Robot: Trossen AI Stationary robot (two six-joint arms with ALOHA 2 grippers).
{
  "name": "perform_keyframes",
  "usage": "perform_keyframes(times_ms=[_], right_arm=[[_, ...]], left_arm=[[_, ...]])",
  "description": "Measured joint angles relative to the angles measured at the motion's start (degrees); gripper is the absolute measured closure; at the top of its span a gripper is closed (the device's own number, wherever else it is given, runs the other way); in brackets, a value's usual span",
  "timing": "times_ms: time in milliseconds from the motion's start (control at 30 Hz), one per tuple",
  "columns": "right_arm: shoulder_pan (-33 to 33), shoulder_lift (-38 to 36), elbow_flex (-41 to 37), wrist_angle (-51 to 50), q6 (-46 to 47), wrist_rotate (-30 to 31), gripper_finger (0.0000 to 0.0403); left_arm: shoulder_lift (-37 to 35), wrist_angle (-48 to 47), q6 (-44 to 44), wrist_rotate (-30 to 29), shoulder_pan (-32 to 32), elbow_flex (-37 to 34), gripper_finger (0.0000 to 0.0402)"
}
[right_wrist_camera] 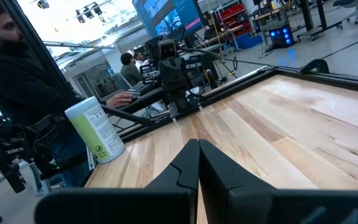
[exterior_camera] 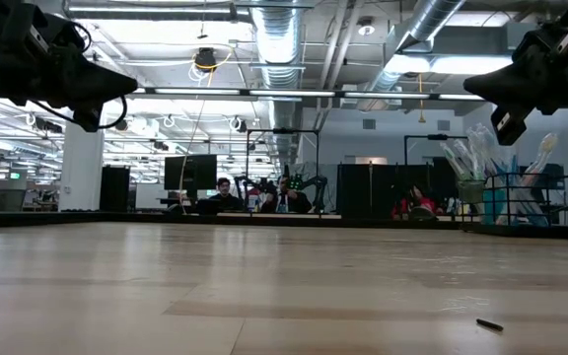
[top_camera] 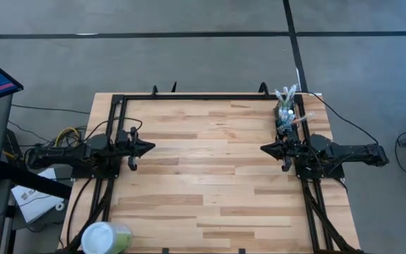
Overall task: Pick & Place toothbrushing station
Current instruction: Return to Home Position
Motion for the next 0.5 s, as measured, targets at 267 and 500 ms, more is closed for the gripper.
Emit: perform_keyframes(times_ms=[267, 500], right_arm=[[0.0, 0.0, 0.0, 0.0, 0.0, 0.0, 0.0403], [0.0, 0.0, 0.0, 0.0, 0.0, 0.0, 0.0403]], left_arm=[[0.4, 0.1, 0.0, 0.2, 0.0, 0.0, 0.0399], [0.3, 0.6, 0.0, 0.2, 0.0, 0.0, 0.0399]])
